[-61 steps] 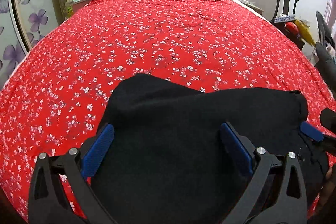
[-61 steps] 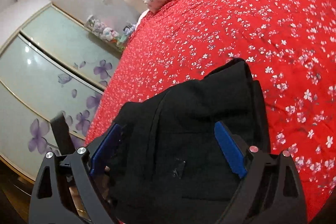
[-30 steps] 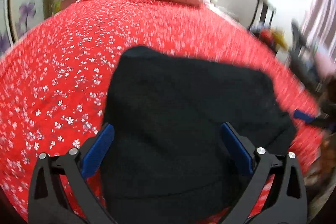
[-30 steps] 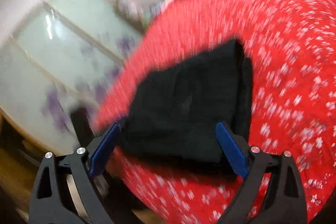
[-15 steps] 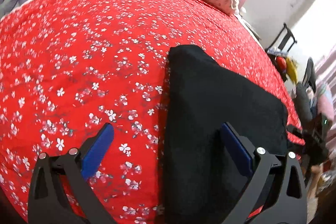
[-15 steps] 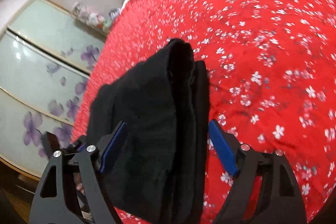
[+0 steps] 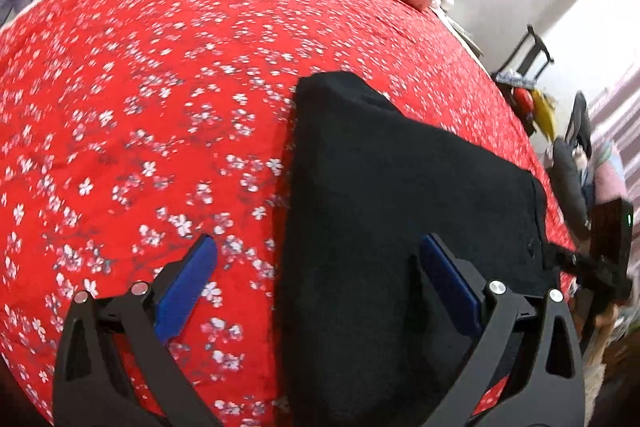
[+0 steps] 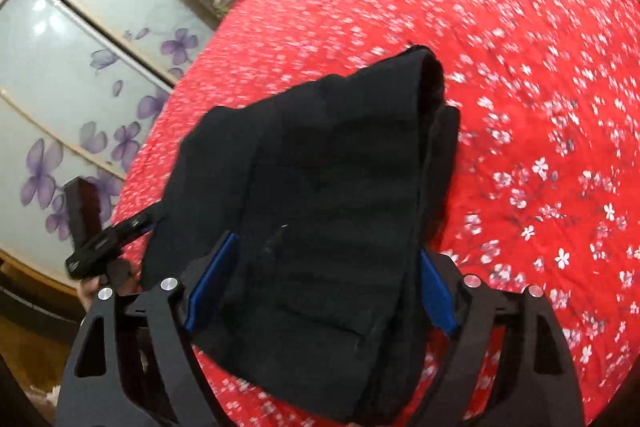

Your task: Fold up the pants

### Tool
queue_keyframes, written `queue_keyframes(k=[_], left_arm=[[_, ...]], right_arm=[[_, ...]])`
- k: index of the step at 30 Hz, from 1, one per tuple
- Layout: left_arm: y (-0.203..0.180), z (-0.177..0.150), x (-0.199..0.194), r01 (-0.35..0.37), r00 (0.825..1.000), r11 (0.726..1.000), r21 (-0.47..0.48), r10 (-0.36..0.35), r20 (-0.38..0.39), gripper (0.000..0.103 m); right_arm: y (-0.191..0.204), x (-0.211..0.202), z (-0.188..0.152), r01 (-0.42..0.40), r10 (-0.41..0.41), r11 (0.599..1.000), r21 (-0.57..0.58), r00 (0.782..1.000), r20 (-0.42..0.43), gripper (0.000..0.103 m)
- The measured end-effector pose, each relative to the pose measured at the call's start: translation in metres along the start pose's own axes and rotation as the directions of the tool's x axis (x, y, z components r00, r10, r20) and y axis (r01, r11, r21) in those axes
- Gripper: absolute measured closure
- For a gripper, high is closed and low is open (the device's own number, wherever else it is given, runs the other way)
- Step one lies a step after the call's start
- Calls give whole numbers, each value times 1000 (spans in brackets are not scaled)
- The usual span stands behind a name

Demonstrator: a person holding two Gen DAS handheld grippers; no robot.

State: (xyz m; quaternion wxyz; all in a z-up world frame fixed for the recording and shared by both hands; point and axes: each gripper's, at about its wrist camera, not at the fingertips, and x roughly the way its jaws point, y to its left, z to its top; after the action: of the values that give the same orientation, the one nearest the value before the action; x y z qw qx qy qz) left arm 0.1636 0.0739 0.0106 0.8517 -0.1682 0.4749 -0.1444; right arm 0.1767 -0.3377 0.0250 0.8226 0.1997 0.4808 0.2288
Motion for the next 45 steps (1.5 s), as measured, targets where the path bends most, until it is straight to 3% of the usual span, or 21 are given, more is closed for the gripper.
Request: queue_keyframes(k=[4,6,9,11,12,16,20,22,25,27,29,31,33,40,45], left_arm=[[12,4,0,54,998,997,-56,-55,-22,2],[15,6,1,72,997,995,-73,-75,-29,2],[18,9,1,98,994,991,-89,-102,-34,2],[19,12,2,127,991,988,-87,-131,-40,2],[19,14,3,145,988,986,-86,-149,-44,2],[15,22,12,204,976,974,-95,-210,-61,2],[2,23,20,229,967,971,-62,-235,-99,2],[-7,22,28,279,948,959,-47,-283,-146,2],[-18,22,42,276,941,961,-2,-270,-206,2],[-19,24,44,285,939,958,-12,-282,-198,2],[-16,26,45,306,933,950,-57,-312,-180,7],[-15,25,45,267,945,961,-65,-275,-176,29],[-14,23,44,231,957,971,-57,-237,-167,41],[-14,26,24,264,960,964,-30,-265,-86,84],[-27,30,10,284,959,959,5,-284,-3,88]], right_arm=[[-24,12,-1,-11,13,997,83,1000,-28,20],[-33,18,-2,-43,47,990,132,999,-29,31],[-30,1,-3,-113,107,985,133,993,46,48],[-29,-8,-3,-165,156,978,124,984,83,53],[-32,-9,-3,-186,175,973,135,980,92,54],[-41,3,-3,-133,124,976,174,990,61,54],[-45,4,-4,-137,128,972,191,990,60,51],[-48,8,-5,-129,121,971,202,991,53,50],[-49,10,-6,-125,117,971,203,992,50,47],[-49,12,-7,-123,116,971,206,992,49,47],[-50,13,-8,-136,126,968,212,990,57,47],[-49,12,-9,-142,130,968,207,989,68,50],[-48,9,-11,-159,143,967,198,986,91,58],[-37,-3,-10,-181,156,970,162,975,158,67],[-29,-16,-3,-241,205,961,133,949,239,70]])
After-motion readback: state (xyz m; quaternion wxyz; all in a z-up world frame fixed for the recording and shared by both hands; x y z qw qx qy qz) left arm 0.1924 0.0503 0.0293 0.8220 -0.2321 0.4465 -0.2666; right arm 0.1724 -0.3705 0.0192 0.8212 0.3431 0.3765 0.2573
